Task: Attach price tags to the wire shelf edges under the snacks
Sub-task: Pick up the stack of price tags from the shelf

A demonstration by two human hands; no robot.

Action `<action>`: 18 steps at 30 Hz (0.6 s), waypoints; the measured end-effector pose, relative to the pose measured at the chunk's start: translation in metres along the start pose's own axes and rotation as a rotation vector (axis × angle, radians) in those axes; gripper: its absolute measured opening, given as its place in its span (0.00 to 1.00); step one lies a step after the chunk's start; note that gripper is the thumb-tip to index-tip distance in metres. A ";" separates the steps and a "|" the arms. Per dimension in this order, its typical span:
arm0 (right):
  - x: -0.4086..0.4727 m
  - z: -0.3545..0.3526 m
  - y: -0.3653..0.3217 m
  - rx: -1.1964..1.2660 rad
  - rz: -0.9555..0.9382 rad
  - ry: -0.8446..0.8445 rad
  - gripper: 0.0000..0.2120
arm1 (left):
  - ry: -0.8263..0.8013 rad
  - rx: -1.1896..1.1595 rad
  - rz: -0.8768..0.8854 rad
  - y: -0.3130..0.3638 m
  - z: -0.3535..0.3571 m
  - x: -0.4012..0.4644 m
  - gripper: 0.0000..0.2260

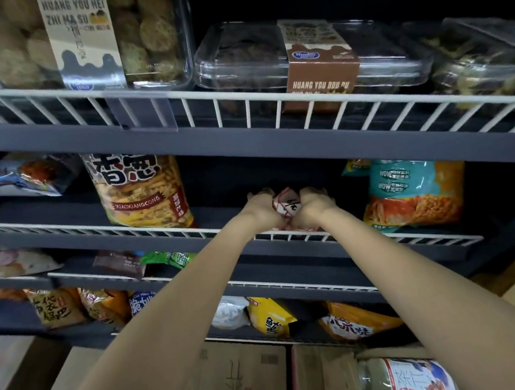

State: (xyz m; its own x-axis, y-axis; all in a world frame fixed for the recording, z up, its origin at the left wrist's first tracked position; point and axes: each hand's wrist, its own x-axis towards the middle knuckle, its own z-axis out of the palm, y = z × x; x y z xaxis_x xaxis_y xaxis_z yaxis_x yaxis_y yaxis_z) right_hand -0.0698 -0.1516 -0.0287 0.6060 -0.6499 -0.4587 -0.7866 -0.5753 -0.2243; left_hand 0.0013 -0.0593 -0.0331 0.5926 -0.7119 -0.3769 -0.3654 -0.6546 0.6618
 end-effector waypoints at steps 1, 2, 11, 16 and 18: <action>-0.001 0.001 0.002 0.036 -0.031 0.026 0.41 | -0.016 -0.068 0.034 -0.002 -0.002 -0.004 0.18; -0.002 0.001 0.004 0.094 -0.047 0.038 0.40 | -0.033 -0.109 0.059 -0.002 -0.004 -0.008 0.15; -0.011 0.004 0.013 0.214 -0.277 0.016 0.11 | -0.121 -0.212 0.179 0.001 -0.003 -0.013 0.07; -0.015 0.006 0.019 0.443 -0.320 -0.071 0.11 | -0.011 -0.170 0.247 -0.006 -0.001 -0.009 0.08; -0.014 0.002 0.026 0.503 -0.316 -0.099 0.22 | 0.009 -0.178 0.231 -0.010 -0.003 -0.007 0.08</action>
State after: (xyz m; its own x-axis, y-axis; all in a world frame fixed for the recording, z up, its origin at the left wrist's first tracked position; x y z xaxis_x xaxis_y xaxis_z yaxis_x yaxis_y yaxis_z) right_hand -0.0988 -0.1562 -0.0291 0.8248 -0.4222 -0.3761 -0.5441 -0.4118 -0.7310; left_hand 0.0028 -0.0468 -0.0351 0.5154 -0.8338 -0.1977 -0.3599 -0.4200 0.8331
